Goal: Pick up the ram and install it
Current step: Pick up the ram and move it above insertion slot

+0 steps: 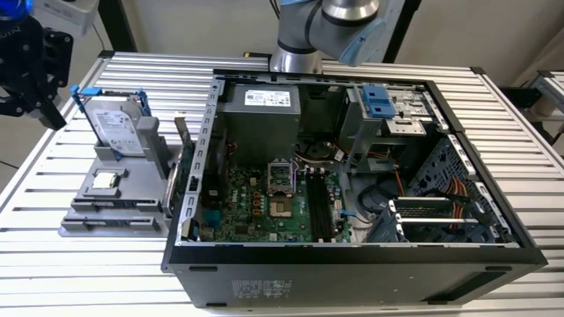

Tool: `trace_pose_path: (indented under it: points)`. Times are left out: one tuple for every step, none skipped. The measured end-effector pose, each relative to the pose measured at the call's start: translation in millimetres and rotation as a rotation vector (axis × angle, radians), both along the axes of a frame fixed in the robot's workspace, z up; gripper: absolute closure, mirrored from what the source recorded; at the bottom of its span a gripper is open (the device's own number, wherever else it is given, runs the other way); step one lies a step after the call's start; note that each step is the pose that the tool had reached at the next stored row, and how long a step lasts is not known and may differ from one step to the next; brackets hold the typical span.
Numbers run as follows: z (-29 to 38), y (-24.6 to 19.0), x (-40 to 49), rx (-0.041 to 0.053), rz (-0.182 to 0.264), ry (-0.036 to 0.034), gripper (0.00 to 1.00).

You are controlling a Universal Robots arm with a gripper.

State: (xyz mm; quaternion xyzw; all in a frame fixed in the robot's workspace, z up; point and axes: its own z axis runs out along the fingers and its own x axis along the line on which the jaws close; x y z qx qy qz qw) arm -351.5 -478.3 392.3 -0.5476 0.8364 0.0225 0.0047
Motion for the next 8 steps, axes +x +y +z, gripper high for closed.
trace_pose_path:
  points:
    - [0.0,0.0,0.0,-0.0001,0.014,-0.0006,1.00]
    - [0.0,0.0,0.0,-0.0001,0.029,-0.0010,1.00]
    - [0.0,0.0,0.0,-0.0001,0.043,-0.0014,1.00]
    - [0.0,0.0,0.0,-0.0001,0.057,-0.0016,1.00]
    - [0.0,0.0,0.0,-0.0001,0.070,-0.0019,1.00]
    - [0.0,0.0,0.0,-0.0001,0.084,-0.0019,1.00]
    - [0.0,0.1,-0.2,0.0000,0.099,-0.0020,1.00]
    - [0.0,0.1,-0.2,0.0000,0.113,-0.0020,1.00]
